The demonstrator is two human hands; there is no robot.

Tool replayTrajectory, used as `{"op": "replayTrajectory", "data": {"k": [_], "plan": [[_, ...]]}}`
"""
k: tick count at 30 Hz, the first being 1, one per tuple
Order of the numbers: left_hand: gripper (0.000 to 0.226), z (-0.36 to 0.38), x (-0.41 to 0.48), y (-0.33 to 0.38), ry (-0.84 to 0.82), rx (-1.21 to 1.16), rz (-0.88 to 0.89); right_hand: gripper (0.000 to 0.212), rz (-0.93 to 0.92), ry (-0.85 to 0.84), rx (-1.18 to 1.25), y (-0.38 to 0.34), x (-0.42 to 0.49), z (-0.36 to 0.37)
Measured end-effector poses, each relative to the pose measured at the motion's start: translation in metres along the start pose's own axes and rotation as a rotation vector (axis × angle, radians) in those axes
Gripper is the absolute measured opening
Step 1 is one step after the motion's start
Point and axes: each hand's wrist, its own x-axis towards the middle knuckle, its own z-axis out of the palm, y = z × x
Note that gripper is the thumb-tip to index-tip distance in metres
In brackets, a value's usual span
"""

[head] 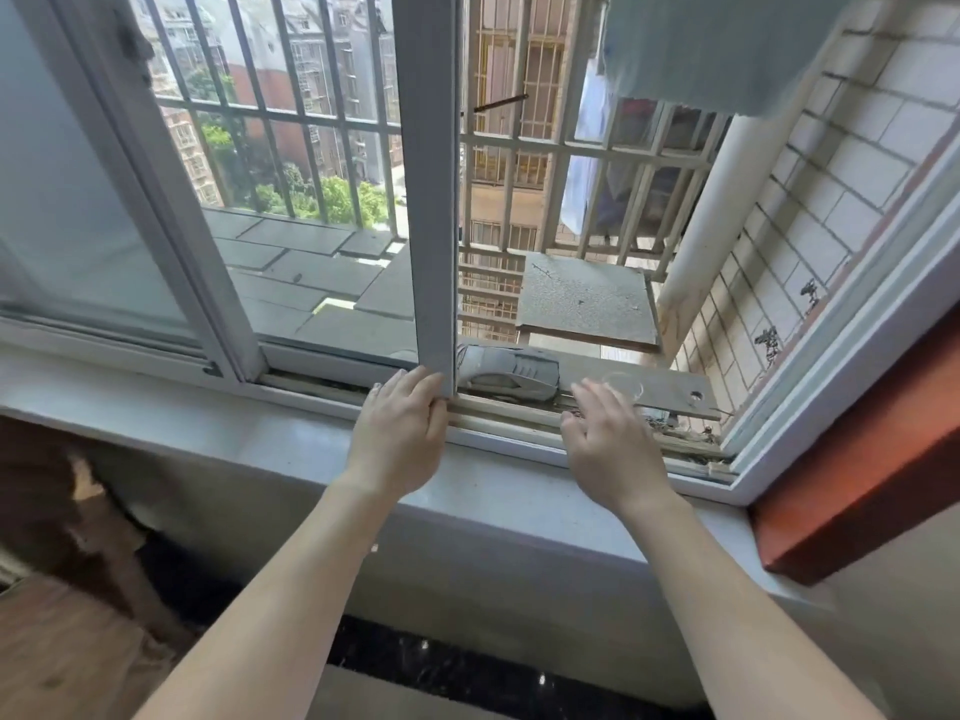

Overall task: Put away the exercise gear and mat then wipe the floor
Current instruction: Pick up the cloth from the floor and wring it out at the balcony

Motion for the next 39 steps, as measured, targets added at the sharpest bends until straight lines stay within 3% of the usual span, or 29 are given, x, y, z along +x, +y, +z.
{"op": "replayTrajectory", "data": {"k": [17,20,28,32,39], "plan": [[0.049,-0.012,-0.115,0.049,-0.047,0.019,-0.245,0.062,-0.139,-0.053,0.018,0.025,-0.081,-0.012],[0.049,-0.019,-0.138,0.046,-0.038,0.05,-0.268,0.052,-0.173,-0.074,0.015,0.017,-0.097,-0.01],[0.048,-0.045,-0.202,0.02,0.0,0.038,-0.357,0.05,-0.22,-0.126,0.059,-0.026,-0.135,0.003],[0.048,-0.066,-0.237,-0.007,0.01,0.037,-0.397,0.038,-0.241,-0.097,0.067,-0.065,-0.163,0.012],[0.046,-0.1,-0.312,-0.045,0.026,0.021,-0.467,0.05,-0.266,-0.217,0.124,-0.124,-0.223,0.049]]}}
